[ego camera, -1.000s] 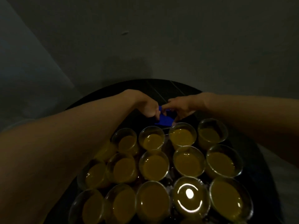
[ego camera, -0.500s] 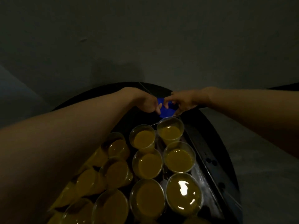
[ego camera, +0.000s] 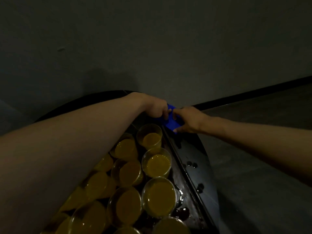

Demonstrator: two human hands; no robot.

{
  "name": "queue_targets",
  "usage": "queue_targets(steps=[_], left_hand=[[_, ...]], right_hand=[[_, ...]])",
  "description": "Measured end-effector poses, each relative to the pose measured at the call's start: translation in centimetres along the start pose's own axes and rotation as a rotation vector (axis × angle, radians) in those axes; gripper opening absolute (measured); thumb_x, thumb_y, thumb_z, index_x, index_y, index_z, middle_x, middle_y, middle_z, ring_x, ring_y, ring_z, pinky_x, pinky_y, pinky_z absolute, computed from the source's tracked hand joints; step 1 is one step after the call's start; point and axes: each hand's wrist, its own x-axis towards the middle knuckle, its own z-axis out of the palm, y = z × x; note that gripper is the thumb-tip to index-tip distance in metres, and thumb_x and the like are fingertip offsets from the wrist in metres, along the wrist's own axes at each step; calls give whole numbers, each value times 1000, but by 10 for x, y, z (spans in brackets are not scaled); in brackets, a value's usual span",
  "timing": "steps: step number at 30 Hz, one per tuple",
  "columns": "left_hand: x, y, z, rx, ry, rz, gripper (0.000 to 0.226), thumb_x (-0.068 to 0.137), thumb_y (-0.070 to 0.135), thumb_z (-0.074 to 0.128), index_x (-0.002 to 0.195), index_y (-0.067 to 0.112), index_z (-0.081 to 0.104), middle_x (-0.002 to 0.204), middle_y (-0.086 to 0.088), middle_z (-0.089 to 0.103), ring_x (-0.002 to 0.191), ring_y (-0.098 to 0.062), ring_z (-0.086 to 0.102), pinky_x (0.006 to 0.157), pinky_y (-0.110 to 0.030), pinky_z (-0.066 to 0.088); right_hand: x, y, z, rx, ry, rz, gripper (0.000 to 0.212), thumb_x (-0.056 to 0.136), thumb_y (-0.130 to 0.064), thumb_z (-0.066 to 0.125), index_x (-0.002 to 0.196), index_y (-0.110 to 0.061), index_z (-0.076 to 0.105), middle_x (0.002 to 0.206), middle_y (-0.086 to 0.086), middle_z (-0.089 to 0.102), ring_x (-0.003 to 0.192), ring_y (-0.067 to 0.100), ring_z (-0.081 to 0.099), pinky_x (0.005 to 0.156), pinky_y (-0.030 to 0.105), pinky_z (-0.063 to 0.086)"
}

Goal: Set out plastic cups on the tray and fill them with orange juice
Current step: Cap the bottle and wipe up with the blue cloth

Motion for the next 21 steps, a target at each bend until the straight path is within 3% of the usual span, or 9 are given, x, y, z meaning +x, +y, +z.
queue_targets(steps=[2, 8, 14, 18, 21], left_hand=[[-4, 8, 0, -33, 5, 18, 52, 96, -8, 40, 134, 17, 65, 139, -8, 54, 118, -26, 53, 92, -26, 38], [-10, 24, -2, -172, 59, 72, 59, 91, -12, 40, 129, 22, 68, 119, 3, 63, 97, -11, 57, 83, -21, 43], [-15, 55, 0, -158, 79, 157, 40, 100, 4, 51, 132, 24, 66, 141, 4, 58, 122, -13, 55, 108, -35, 46], [-22, 88, 10, 32, -78, 212, 47, 95, 2, 47, 131, 22, 67, 133, 0, 64, 114, -22, 60, 104, -44, 48], [-34, 103, 16, 22, -123, 196, 49, 96, 0, 44, 135, 23, 63, 129, 1, 60, 112, -18, 58, 104, -41, 48]], right_hand=[[-13, -3, 6, 25, 9, 22, 64, 86, -37, 76, 139, -17, 47, 126, 8, 55, 116, 27, 54, 89, 30, 41], [-47, -2, 32, 70, 52, 65, 57, 79, -44, 79, 121, -18, 51, 116, 12, 52, 104, 30, 55, 77, 30, 38], [-92, -8, 53, 52, 88, 87, 60, 85, -44, 73, 131, -18, 45, 124, 13, 48, 107, 32, 57, 86, 37, 47], [-117, -13, 61, 117, 117, 119, 58, 87, -43, 71, 134, -21, 45, 125, 11, 48, 107, 29, 57, 86, 38, 51], [-137, -16, 67, 134, 121, 136, 60, 87, -43, 71, 137, -24, 43, 127, 9, 46, 108, 27, 56, 89, 39, 53]])
